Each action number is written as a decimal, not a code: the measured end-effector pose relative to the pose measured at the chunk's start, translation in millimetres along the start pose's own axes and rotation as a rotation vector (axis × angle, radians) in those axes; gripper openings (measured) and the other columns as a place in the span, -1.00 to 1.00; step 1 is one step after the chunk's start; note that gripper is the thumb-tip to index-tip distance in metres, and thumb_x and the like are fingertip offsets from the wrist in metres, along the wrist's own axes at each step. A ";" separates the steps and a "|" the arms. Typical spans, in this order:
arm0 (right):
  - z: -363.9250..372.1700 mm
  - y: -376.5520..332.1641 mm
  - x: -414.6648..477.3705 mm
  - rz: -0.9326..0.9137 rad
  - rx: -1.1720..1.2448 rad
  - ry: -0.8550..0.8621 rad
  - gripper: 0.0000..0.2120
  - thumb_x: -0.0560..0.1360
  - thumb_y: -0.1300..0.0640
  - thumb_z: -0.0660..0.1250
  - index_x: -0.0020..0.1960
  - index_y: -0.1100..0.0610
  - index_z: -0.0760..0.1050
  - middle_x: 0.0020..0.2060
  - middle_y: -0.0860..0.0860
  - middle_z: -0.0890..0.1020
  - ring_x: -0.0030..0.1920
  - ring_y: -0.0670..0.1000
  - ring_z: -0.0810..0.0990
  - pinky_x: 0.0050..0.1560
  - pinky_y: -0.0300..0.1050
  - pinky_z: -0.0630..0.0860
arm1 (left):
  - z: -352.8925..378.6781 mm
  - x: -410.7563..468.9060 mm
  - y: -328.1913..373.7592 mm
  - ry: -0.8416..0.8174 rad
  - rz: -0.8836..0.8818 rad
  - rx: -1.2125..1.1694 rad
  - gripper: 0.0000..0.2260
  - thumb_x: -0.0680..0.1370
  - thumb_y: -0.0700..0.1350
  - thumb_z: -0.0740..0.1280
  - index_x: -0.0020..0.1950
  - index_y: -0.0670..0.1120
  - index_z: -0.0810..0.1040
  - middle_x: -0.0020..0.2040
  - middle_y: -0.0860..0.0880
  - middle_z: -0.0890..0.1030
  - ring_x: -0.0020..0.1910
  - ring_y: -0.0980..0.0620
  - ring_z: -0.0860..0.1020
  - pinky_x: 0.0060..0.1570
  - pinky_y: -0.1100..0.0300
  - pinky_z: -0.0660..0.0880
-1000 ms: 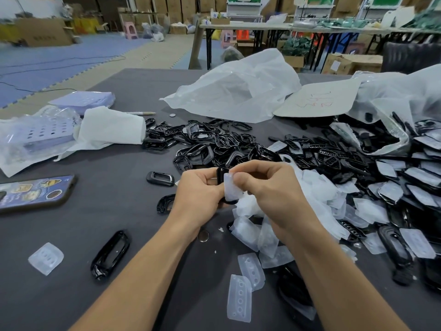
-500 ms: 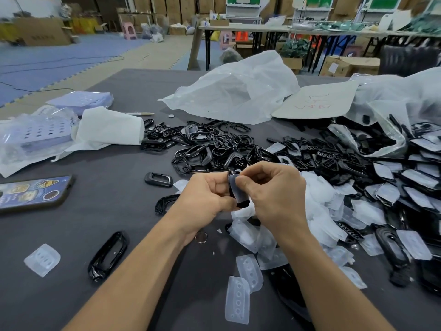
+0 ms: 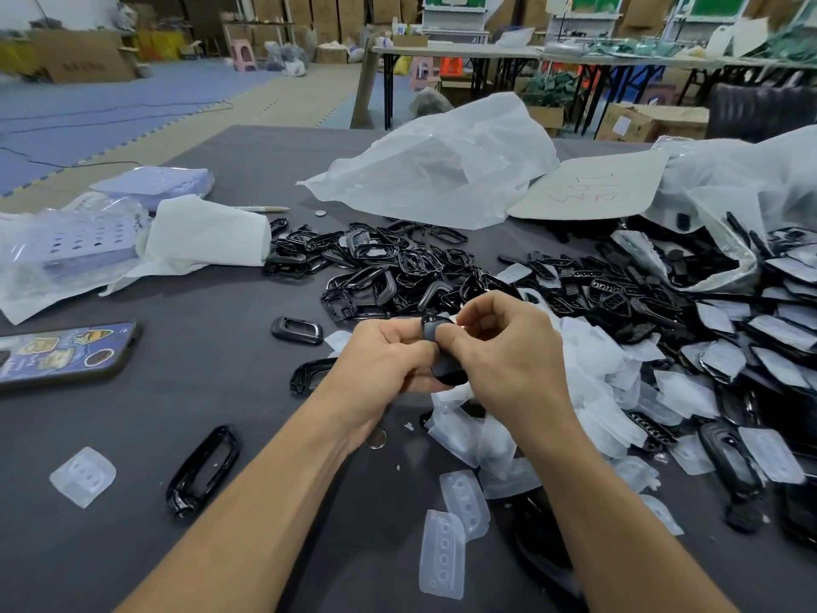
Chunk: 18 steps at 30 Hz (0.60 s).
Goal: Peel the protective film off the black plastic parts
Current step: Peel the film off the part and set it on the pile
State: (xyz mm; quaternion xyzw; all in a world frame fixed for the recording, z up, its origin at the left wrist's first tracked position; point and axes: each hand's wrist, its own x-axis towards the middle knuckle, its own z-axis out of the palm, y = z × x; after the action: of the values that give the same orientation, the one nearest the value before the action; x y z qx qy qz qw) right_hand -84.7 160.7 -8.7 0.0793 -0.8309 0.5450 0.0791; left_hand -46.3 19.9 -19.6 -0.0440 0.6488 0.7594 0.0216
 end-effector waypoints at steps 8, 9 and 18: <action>-3.5 -4.2 -3.8 0.022 0.094 -0.092 -0.87 0.46 0.07 0.50 -0.08 -0.11 0.57 -0.24 -0.13 0.73 -0.33 -0.06 0.68 -0.29 -0.15 0.58 | 4.1 1.5 4.4 0.109 0.063 -0.199 -0.76 0.63 -0.40 0.22 0.05 -0.21 0.67 -0.09 -0.17 0.74 -0.14 -0.02 0.73 -0.13 0.15 0.67; -2.7 -4.9 -4.6 0.021 0.091 -0.097 -0.86 0.47 0.09 0.50 -0.09 -0.10 0.57 -0.27 -0.11 0.73 -0.38 -0.04 0.68 -0.36 -0.20 0.53 | 4.6 0.8 4.8 0.123 0.074 -0.186 -0.76 0.63 -0.39 0.23 0.05 -0.19 0.67 -0.07 -0.17 0.74 -0.13 -0.01 0.73 -0.14 0.17 0.66; -6.8 -4.6 -2.4 0.022 0.096 -0.109 -0.87 0.43 0.19 0.54 -0.22 0.01 0.65 -0.39 -0.05 0.71 -0.40 -0.05 0.68 -0.30 -0.12 0.59 | -0.4 -3.7 8.3 0.260 0.156 0.054 -0.80 0.55 -0.31 0.43 -0.09 -0.04 0.78 -0.18 -0.08 0.75 -0.22 0.07 0.66 -0.16 0.22 0.61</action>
State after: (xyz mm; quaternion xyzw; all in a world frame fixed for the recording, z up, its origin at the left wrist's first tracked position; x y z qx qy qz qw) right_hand -81.1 165.3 -2.4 0.1031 -0.8078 0.5798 0.0239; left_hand -43.4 18.3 -11.1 -0.0906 0.6678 0.7289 -0.1206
